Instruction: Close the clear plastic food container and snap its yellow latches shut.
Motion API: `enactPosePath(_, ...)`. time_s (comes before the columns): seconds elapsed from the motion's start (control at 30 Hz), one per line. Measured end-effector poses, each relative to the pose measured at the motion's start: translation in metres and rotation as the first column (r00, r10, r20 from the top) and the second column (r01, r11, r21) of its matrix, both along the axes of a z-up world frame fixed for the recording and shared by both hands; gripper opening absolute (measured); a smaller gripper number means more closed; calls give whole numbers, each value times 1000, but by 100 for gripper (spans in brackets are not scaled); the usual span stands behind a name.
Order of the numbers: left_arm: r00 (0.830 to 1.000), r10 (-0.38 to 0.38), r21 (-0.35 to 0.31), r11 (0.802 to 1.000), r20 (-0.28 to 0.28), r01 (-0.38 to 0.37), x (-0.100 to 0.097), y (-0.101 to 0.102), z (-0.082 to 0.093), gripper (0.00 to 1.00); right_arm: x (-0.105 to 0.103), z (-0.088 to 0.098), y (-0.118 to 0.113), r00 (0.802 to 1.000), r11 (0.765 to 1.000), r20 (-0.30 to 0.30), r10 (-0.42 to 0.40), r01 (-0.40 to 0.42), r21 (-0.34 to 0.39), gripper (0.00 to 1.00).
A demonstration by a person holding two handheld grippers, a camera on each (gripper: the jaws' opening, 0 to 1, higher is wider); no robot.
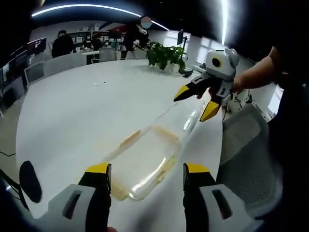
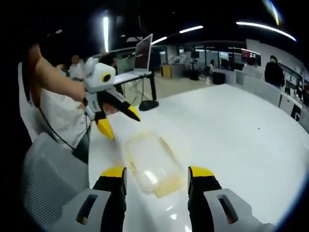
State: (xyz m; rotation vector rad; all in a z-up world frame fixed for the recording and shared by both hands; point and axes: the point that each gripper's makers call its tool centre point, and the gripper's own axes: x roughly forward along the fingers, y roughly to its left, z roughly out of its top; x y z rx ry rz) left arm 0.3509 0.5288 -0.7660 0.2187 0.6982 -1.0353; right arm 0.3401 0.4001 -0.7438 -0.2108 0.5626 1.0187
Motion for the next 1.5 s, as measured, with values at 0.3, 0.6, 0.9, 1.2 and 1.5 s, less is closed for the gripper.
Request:
enactPosePath(0.3,999,-44,43,998,-11,44,2,3,-13,59,2,-7,1,1000,999,-6,25,-25,-36,48)
enactPosePath(0.6,995,-95,94,991,-40,98,3,11,-24,61,11,-16,1,999,996,-30,39,-41,-74,48)
enactPosePath(0.9,989,-142,130,981,-46,147,6,13,-28,61,10,-27,2,995,989,-63,79,-86,-116,48)
enactPosePath(1.2,977,-203,186,960,-60,210,9,18,-37,61,10,-36,3,990,979,-81,114,-126,-162,48)
enactPosePath(1.5,967,-248,220,941,-64,257,11,22,-42,61,10,-44,3,985,966,-96,141,-158,-203,48)
